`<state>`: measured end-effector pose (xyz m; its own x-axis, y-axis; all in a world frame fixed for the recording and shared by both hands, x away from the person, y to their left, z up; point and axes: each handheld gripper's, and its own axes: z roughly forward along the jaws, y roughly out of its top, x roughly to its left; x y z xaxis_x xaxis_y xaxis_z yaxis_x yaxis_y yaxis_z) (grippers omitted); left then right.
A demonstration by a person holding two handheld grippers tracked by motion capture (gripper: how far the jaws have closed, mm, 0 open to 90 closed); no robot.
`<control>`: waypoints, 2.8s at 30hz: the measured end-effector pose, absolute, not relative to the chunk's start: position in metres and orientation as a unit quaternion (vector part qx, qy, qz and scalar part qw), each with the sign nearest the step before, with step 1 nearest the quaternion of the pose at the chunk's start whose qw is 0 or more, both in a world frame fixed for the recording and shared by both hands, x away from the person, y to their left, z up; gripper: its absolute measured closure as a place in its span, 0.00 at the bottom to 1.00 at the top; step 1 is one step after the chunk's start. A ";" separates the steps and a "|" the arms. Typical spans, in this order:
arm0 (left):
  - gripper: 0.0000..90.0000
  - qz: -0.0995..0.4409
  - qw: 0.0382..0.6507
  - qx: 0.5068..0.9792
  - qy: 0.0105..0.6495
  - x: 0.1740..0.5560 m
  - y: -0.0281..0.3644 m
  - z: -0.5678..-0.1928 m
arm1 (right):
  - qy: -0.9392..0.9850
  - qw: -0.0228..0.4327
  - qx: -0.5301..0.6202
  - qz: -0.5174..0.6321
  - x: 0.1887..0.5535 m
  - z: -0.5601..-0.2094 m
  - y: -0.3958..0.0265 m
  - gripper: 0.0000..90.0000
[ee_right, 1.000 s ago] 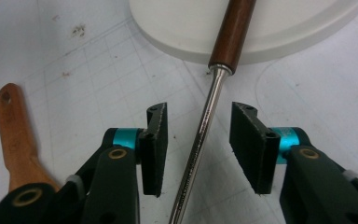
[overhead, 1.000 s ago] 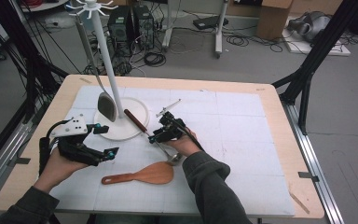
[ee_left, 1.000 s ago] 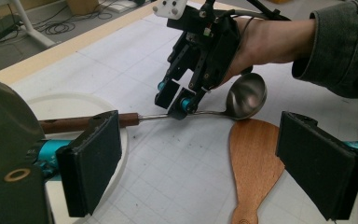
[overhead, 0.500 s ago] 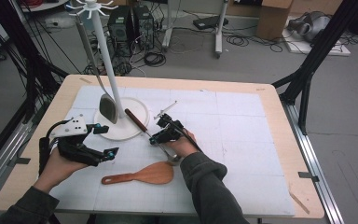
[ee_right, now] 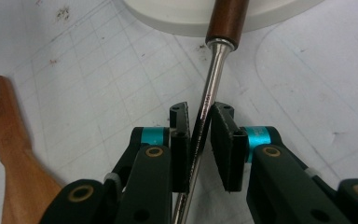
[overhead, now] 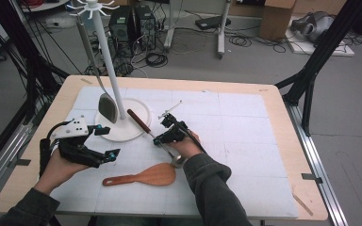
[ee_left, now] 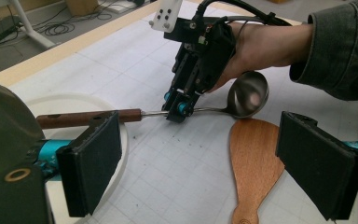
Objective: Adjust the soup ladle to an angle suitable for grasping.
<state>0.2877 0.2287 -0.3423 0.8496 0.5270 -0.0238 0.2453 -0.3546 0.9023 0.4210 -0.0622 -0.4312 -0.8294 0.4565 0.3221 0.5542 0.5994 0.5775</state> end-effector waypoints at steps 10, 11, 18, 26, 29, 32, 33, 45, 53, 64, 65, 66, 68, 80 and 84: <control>0.17 0.137 0.514 0.813 0.236 0.288 0.228 -0.343 | -0.887 0.072 -0.288 -0.353 0.419 -0.421 -0.072 0.92; 0.17 0.136 0.515 0.813 0.236 0.288 0.228 -0.343 | -0.888 0.070 -0.287 -0.353 0.419 -0.420 -0.073 0.93; 0.17 0.136 0.513 0.814 0.236 0.288 0.227 -0.343 | -0.885 0.074 -0.296 -0.352 0.418 -0.415 -0.082 0.94; 0.17 0.135 0.512 0.815 0.236 0.289 0.226 -0.344 | -0.881 0.077 -0.289 -0.367 0.414 -0.409 -0.089 0.95; 0.17 0.135 0.511 0.816 0.236 0.289 0.225 -0.344 | -0.879 0.082 -0.283 -0.375 0.411 -0.408 -0.093 0.95; 0.17 0.133 0.508 0.818 0.235 0.290 0.224 -0.345 | -0.877 0.081 -0.275 -0.385 0.407 -0.405 -0.096 0.95; 0.17 0.133 0.508 0.818 0.235 0.290 0.223 -0.345 | -0.877 0.083 -0.272 -0.387 0.405 -0.404 -0.096 0.95; 0.21 0.123 0.511 0.817 0.236 0.292 0.217 -0.345 | -0.872 0.082 -0.236 -0.422 0.386 -0.393 -0.105 0.95; 0.23 0.114 0.517 0.814 0.238 0.293 0.213 -0.343 | -0.869 0.076 -0.217 -0.438 0.373 -0.383 -0.110 0.95; 0.26 0.111 0.525 0.810 0.236 0.295 0.200 -0.334 | -0.864 0.072 -0.194 -0.459 0.359 -0.372 -0.107 0.95; 0.26 0.112 0.526 0.809 0.236 0.296 0.199 -0.333 | -0.864 0.071 -0.192 -0.459 0.358 -0.371 -0.107 0.95; 0.27 0.112 0.528 0.808 0.238 0.296 0.197 -0.332 | -0.863 0.071 -0.192 -0.463 0.357 -0.370 -0.106 0.95; 0.27 0.109 0.529 0.808 0.236 0.297 0.194 -0.331 | -0.861 0.074 -0.188 -0.467 0.355 -0.369 -0.105 0.95; 0.37 0.092 0.547 0.797 0.237 0.303 0.179 -0.323 | -0.860 0.075 -0.160 -0.480 0.342 -0.361 -0.093 0.95; 0.42 0.097 0.551 0.794 0.240 0.304 0.175 -0.319 | -0.855 0.074 -0.154 -0.489 0.339 -0.360 -0.088 0.95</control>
